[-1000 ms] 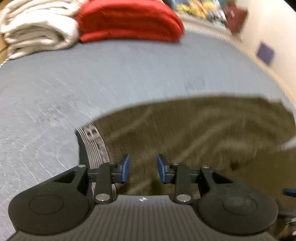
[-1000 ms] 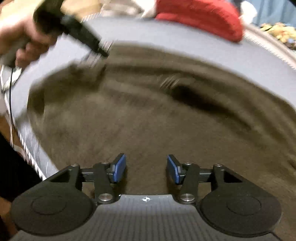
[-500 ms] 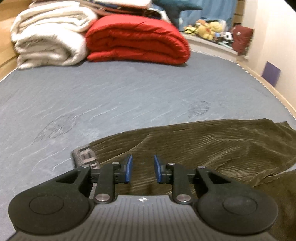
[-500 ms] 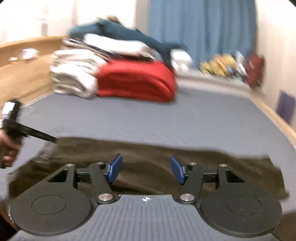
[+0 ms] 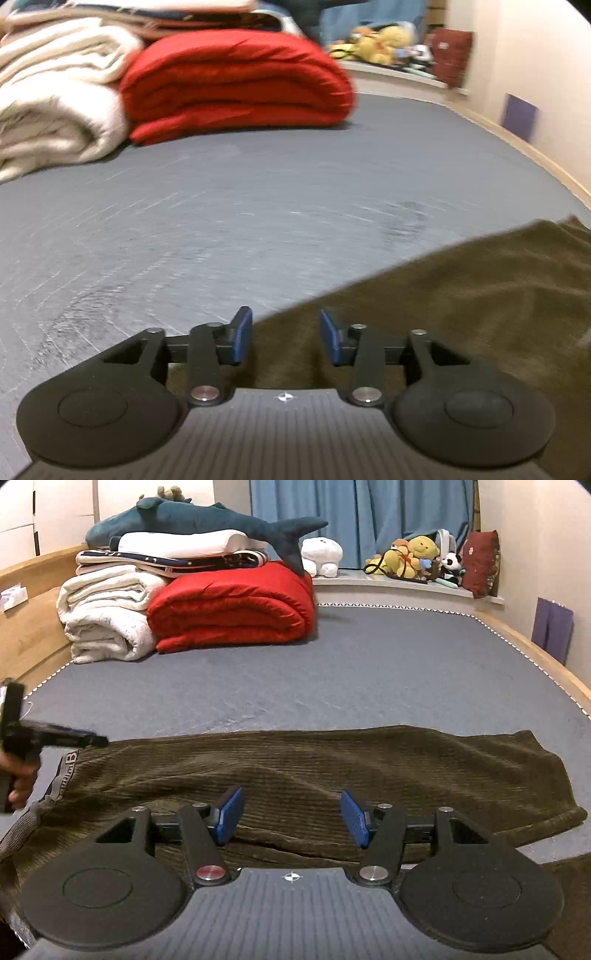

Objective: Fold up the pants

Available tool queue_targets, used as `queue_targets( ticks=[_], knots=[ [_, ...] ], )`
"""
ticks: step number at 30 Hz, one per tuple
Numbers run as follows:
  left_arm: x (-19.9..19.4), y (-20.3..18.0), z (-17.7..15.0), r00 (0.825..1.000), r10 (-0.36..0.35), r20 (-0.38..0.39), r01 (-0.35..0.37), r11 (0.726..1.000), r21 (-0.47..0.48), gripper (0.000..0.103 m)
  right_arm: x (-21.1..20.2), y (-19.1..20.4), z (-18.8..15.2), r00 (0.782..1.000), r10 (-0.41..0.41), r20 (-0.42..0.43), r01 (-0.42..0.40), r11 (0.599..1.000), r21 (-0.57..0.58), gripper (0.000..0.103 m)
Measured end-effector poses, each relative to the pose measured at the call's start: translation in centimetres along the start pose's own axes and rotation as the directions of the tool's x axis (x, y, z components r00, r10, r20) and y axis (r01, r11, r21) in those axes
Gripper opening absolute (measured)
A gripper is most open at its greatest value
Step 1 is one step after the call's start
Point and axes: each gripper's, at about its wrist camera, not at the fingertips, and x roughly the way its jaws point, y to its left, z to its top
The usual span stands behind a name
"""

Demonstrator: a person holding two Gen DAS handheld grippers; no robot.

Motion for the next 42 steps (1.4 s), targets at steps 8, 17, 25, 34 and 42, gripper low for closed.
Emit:
queue_targets(
  ticks=[8,17,25,34,42],
  knots=[
    [4.5,2.7,-1.0,0.998,-0.022,-0.066,0.025,0.999,0.035,0.067,0.0,-0.6,-0.1,1.0,0.014,-0.009,-0.014,1.0,-0.025,0.064],
    [6.0,1.7,-1.9,0.996,-0.072,-0.062,0.078,0.992,0.104,0.028,0.1,-1.3,0.0,1.0,-0.004,-0.013,0.004,1.0,0.01,0.064],
    [1.4,-1.4,-1.8,0.999,-0.003,0.032,-0.005,0.971,0.241,0.007,0.1,-2.6,0.1,0.998,-0.062,-0.031,0.064,0.996,0.065,0.064],
    [-12.9,-7.2,-5.1,0.988,-0.127,0.091,0.07,0.882,0.465,0.005,-1.3,-12.1,-0.3,0.951,-0.308,-0.013,0.293,0.891,0.345,0.063],
    [-18.9,-7.8,-16.1,0.941,-0.254,-0.224,0.336,0.782,0.525,0.005,-2.3,-18.2,-2.2,0.929,-0.368,-0.026,0.31,0.742,0.594,0.063]
  ],
)
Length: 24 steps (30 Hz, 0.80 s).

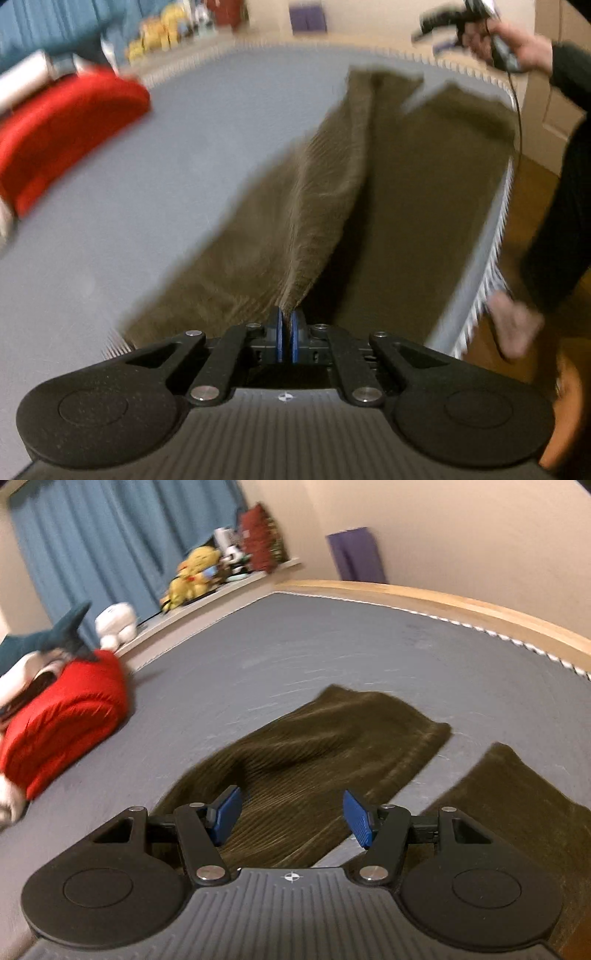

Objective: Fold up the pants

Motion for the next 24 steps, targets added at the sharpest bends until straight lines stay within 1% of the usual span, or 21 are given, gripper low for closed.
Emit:
queue_targets(
  ticks=[1,2,3,4,5,6,7,8,11,13,14,15,17,18,19,21,24],
  knots=[
    [1.1,0.1,-0.8,0.999,-0.007,-0.053,0.006,1.0,-0.027,0.006,0.2,-0.3,0.0,1.0,-0.004,0.0,0.004,1.0,0.007,0.063],
    [1.5,0.2,-1.0,0.997,-0.002,-0.075,0.0,1.0,-0.023,0.006,0.5,-0.6,-0.1,1.0,-0.005,-0.001,0.005,1.0,0.011,0.063],
    [1.1,0.0,-0.7,0.999,0.018,-0.051,-0.018,1.0,-0.005,0.006,0.9,-0.8,0.1,1.0,-0.004,-0.003,0.004,1.0,0.014,0.063],
    [0.3,0.3,0.0,1.0,0.011,-0.002,-0.011,1.0,-0.019,0.009,1.2,-1.0,0.1,1.0,-0.005,-0.005,0.005,1.0,0.019,0.063],
    [-0.5,0.8,0.8,0.998,-0.026,0.054,0.029,0.997,-0.065,0.013,1.6,-1.2,0.1,1.0,-0.005,-0.008,0.006,1.0,0.029,0.063],
    [-1.3,1.4,1.8,0.992,-0.062,0.113,0.075,0.99,-0.116,0.022,1.9,-1.4,0.1,1.0,-0.002,-0.013,0.003,0.999,0.038,0.063],
    [-1.6,1.7,2.7,0.986,-0.07,0.151,0.092,0.986,-0.14,0.025,2.4,-1.6,0.1,1.0,0.005,-0.021,-0.004,0.999,0.048,0.063],
    [-1.6,1.8,3.6,0.983,-0.066,0.174,0.092,0.985,-0.147,0.025,2.8,-1.9,0.0,0.999,0.013,-0.033,-0.011,0.998,0.061,0.063],
    [0.5,0.7,5.9,0.983,-0.022,0.184,0.046,0.991,-0.128,0.025,4.1,-2.2,0.0,0.999,0.025,-0.048,-0.021,0.996,0.085,0.063],
    [3.2,-0.3,6.6,0.987,-0.031,0.157,0.055,0.987,-0.151,0.025,4.9,-2.1,-0.1,0.998,0.037,-0.057,-0.032,0.996,0.087,0.063],
    [4.5,-0.7,6.6,0.991,-0.041,0.13,0.062,0.984,-0.166,0.025,5.3,-1.9,-0.1,0.997,0.044,-0.062,-0.038,0.995,0.087,0.06],
    [6.0,-1.2,6.8,0.995,-0.046,0.086,0.06,0.985,-0.162,0.025,5.8,-1.7,-0.2,0.996,0.054,-0.071,-0.048,0.995,0.086,0.057],
    [8.0,-2.0,7.0,0.998,-0.054,0.018,0.056,0.992,-0.109,0.025,6.8,-1.0,-0.5,0.993,0.074,-0.091,-0.066,0.994,0.082,0.056],
    [8.7,-2.4,7.0,0.998,-0.066,0.003,0.066,0.994,-0.084,0.026,7.4,-0.5,-0.7,0.991,0.083,-0.103,-0.076,0.994,0.078,0.056],
    [9.1,-2.7,7.1,0.996,-0.086,-0.008,0.085,0.993,-0.077,0.032,8.0,0.1,-0.9,0.989,0.093,-0.118,-0.086,0.994,0.069,0.056],
    [9.9,-3.2,7.4,0.991,-0.131,-0.017,0.13,0.989,-0.074,0.04,9.1,1.3,-1.3,0.985,0.097,-0.143,-0.093,0.995,0.033,0.056],
    [10.5,-4.3,7.8,0.985,-0.169,-0.023,0.168,0.985,-0.032,0.044,11.1,3.1,-1.8,0.982,0.072,-0.172,-0.076,0.997,-0.016,0.056]
  ],
)
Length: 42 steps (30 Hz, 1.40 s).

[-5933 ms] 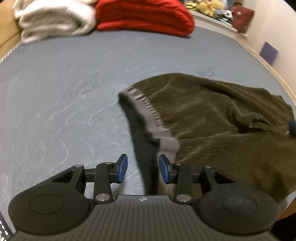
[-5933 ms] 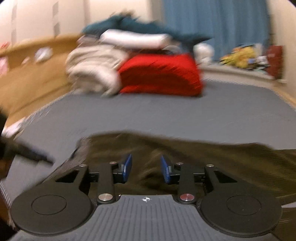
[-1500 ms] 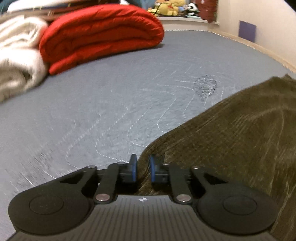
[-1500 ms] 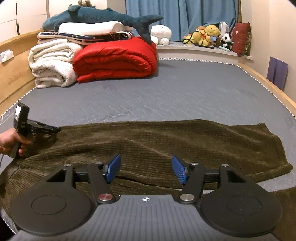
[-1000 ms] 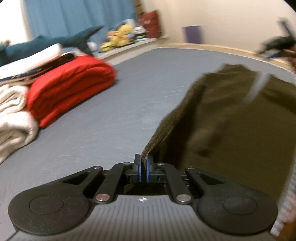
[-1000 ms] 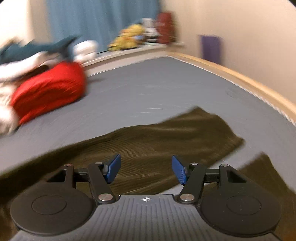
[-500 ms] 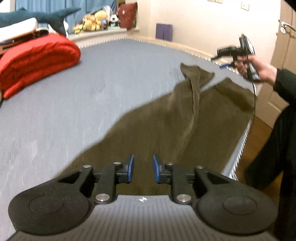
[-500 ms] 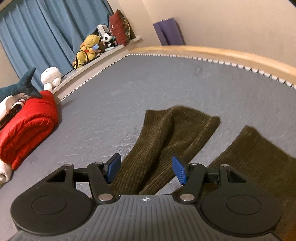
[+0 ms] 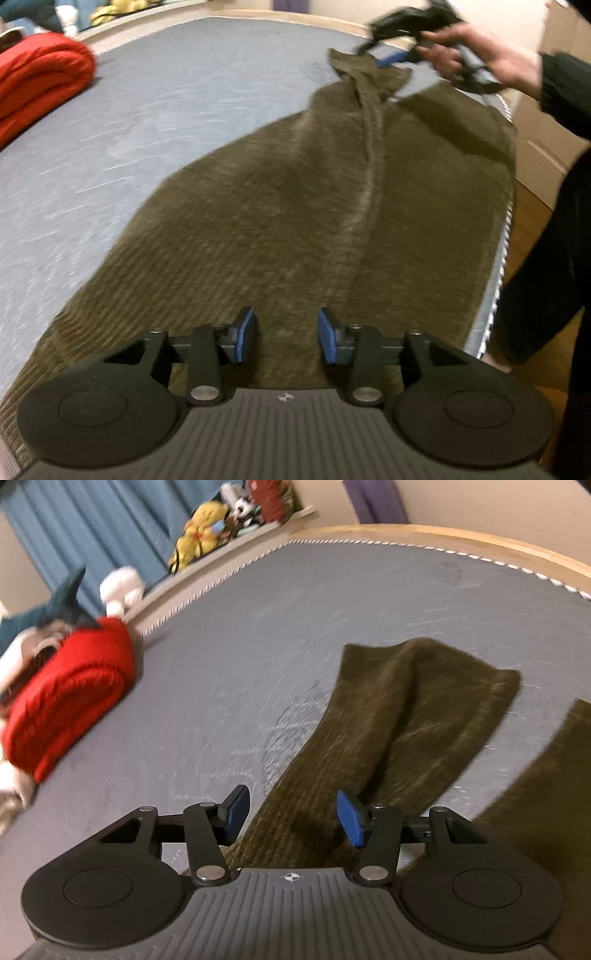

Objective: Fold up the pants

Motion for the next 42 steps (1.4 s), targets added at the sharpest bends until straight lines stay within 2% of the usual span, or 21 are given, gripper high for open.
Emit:
queue_targets(
  ticks=[6,11,13,16,18,23,25,28,29,33,38,41,42],
  knots=[
    [1.1,-2.1,-0.2,0.999,-0.043,-0.011,0.044,0.996,0.078,0.062,3.5,2.0,-0.2,0.996,-0.078,-0.034,0.077,0.996,-0.034,0.058],
    [1.9,-2.7,-0.2,0.999,-0.037,-0.026,0.04,0.994,0.103,0.062,4.9,2.6,-0.5,0.988,-0.143,-0.054,0.14,0.988,-0.064,0.058],
    [2.4,-2.4,-0.3,0.999,-0.028,-0.03,0.031,0.995,0.095,0.062,5.0,2.8,-0.6,0.985,-0.166,-0.054,0.161,0.984,-0.078,0.055],
    [2.5,-1.9,-0.1,1.0,-0.013,-0.027,0.015,0.997,0.082,0.062,4.7,2.5,-0.5,0.985,-0.163,-0.05,0.159,0.985,-0.07,0.038],
    [2.6,-1.6,0.0,1.0,-0.004,-0.027,0.006,0.998,0.069,0.058,4.2,1.9,-0.2,0.989,-0.138,-0.05,0.135,0.99,-0.043,0.012],
    [2.6,-1.8,-0.3,1.0,0.021,-0.016,-0.019,0.994,0.109,0.049,1.0,0.3,0.6,0.996,-0.088,-0.013,0.088,0.996,0.009,0.009],
    [2.6,-2.0,-0.5,0.999,0.036,-0.004,-0.036,0.991,0.126,0.04,-0.7,-0.5,0.8,0.998,-0.064,0.007,0.064,0.998,0.024,0.009],
    [2.2,-1.7,-0.7,0.998,0.056,0.009,-0.056,0.991,0.125,0.008,-3.8,-2.7,1.0,0.999,-0.037,0.035,0.035,0.997,0.068,0.004],
    [1.9,-1.6,-0.7,0.998,0.056,0.016,-0.058,0.991,0.124,0.008,-4.7,-3.2,1.0,0.998,-0.042,0.05,0.038,0.996,0.076,0.0],
    [-0.3,-2.1,-1.1,0.997,0.039,0.065,-0.05,0.984,0.171,0.007,-9.2,-6.6,1.3,0.993,-0.035,0.109,0.025,0.996,0.085,0.0],
    [-1.9,-3.1,-1.4,0.997,0.027,0.077,-0.046,0.969,0.244,0.007,-11.4,-10.7,0.0,0.997,-0.001,0.071,-0.002,0.999,0.044,0.0],
    [-1.9,-3.2,-1.5,0.998,0.045,0.051,-0.057,0.962,0.266,0.007,-10.9,-11.0,-0.8,0.999,-0.001,0.046,0.0,1.0,0.03,0.006],
    [-1.6,-3.1,-1.5,0.998,0.054,0.037,-0.062,0.965,0.253,0.007,-10.5,-10.9,-1.0,0.999,0.008,0.041,-0.009,1.0,0.024,0.012]
  ],
)
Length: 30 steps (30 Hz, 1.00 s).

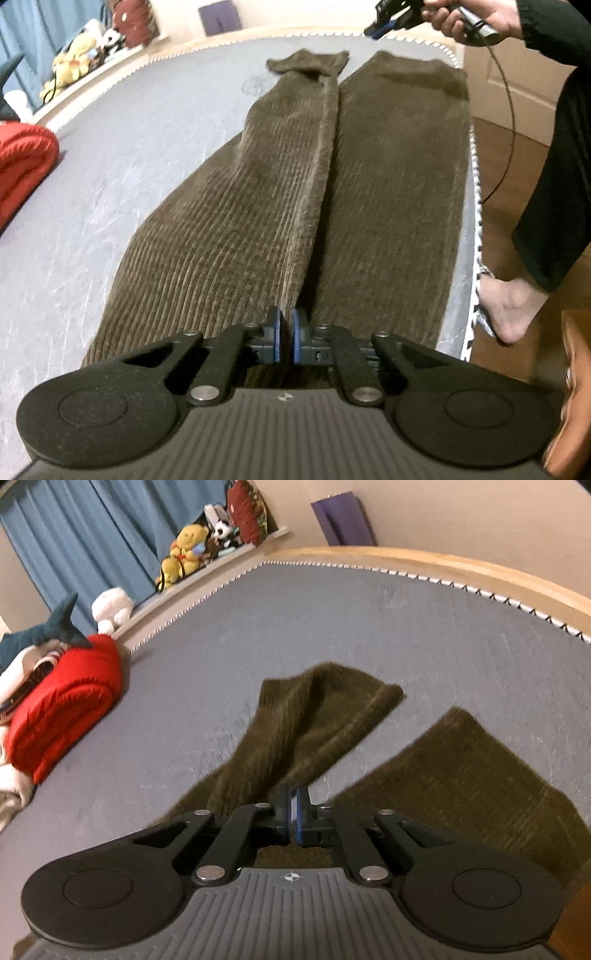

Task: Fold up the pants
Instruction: 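Hold the pants with the left gripper while the right gripper aligns the legs together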

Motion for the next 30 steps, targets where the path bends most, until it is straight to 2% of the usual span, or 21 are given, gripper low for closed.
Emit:
queue_targets(
  ticks=[1,3,4,7,9,12,14,17,19,20,21,22,24,27,30],
  knots=[
    [0.4,0.2,-0.1,1.0,0.006,-0.014,-0.006,1.0,-0.014,0.009,0.4,0.3,-0.1,1.0,0.012,0.001,-0.011,1.0,-0.007,0.017],
    [1.0,0.3,0.0,1.0,0.019,-0.02,-0.02,0.999,-0.029,0.01,1.4,1.8,-0.1,1.0,0.022,0.004,-0.022,1.0,-0.022,0.043],
    [1.2,0.3,0.0,1.0,0.019,-0.015,-0.02,0.999,-0.032,0.014,2.2,2.6,0.0,0.999,0.032,-0.002,-0.032,0.999,-0.03,0.047],
    [1.9,0.1,0.2,1.0,0.011,0.008,-0.01,0.998,-0.054,0.028,4.9,4.8,-0.1,0.999,0.034,-0.04,-0.037,0.997,-0.075,0.049],
    [2.3,-0.1,0.3,1.0,-0.002,0.018,0.003,0.999,-0.048,0.031,6.8,6.5,-0.2,0.998,0.016,-0.063,-0.024,0.993,-0.112,0.052],
    [3.1,-0.9,0.6,1.0,0.004,0.018,-0.004,1.0,-0.005,0.04,9.9,8.7,-0.6,0.993,-0.049,-0.105,0.03,0.984,-0.174,0.059],
    [3.8,-1.2,0.7,1.0,0.015,0.0,-0.015,1.0,0.022,0.041,11.6,9.8,-0.9,0.987,-0.102,-0.126,0.074,0.975,-0.21,0.06],
    [4.2,-0.9,1.0,1.0,0.021,-0.011,-0.021,0.999,0.027,0.04,13.1,10.6,-1.2,0.976,-0.167,-0.139,0.129,0.96,-0.248,0.06],
    [4.4,-0.3,1.1,0.999,0.027,-0.025,-0.027,1.0,0.005,0.021,13.3,10.7,-1.2,0.971,-0.206,-0.118,0.169,0.949,-0.267,0.057],
    [4.4,0.0,1.2,0.999,0.03,-0.033,-0.03,1.0,-0.004,0.016,13.2,10.5,-1.2,0.969,-0.222,-0.106,0.188,0.946,-0.264,0.049],
    [4.4,0.2,1.2,0.999,0.036,-0.036,-0.036,0.999,-0.002,0.008,13.0,10.0,-1.0,0.969,-0.223,-0.101,0.194,0.95,-0.244,0.03],
    [4.3,0.3,1.3,0.999,0.041,-0.034,-0.041,0.999,0.002,0.008,12.7,9.4,-0.7,0.972,-0.211,-0.105,0.186,0.959,-0.214,0.022],
    [3.7,0.4,1.6,0.999,0.044,-0.017,-0.043,0.999,0.017,0.008,11.4,8.1,0.0,0.98,-0.168,-0.105,0.153,0.978,-0.139,0.016],
    [1.6,0.7,2.0,0.998,0.048,0.028,-0.048,0.999,0.023,0.007,8.2,7.4,0.5,0.99,-0.121,-0.07,0.115,0.989,-0.094,0.015],
    [-1.7,1.1,2.0,0.996,0.038,0.087,-0.041,0.999,0.029,0.007,3.2,6.7,0.8,0.998,-0.053,-0.029,0.052,0.997,-0.058,0.014]
  ],
)
